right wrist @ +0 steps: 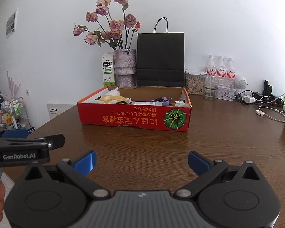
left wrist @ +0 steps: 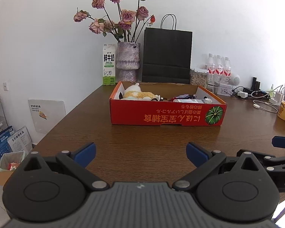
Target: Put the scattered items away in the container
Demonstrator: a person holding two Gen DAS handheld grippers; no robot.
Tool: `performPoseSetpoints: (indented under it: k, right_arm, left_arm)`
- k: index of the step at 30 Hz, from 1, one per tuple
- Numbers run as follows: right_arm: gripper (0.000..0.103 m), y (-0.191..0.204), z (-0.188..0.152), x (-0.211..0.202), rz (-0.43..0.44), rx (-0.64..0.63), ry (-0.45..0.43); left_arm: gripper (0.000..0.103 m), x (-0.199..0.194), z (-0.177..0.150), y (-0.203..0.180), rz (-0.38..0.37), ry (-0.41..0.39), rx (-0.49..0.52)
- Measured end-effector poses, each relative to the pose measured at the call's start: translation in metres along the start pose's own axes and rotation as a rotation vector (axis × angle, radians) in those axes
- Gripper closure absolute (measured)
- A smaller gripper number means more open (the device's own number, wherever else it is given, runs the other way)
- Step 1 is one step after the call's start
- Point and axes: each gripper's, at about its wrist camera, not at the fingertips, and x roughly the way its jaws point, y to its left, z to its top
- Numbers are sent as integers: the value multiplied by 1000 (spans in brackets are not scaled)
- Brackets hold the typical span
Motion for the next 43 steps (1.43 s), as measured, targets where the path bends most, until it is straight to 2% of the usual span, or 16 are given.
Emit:
performPoseSetpoints:
  k: [36, 43]
  right_arm:
    - [0, 0, -3, 7, 4, 7, 28]
    - [0, -2, -6, 9, 5, 7, 33]
  left_arm:
    - [0, 7, -3, -4, -13, 40, 13]
    - [0, 6, -4, -4, -56, 29, 8]
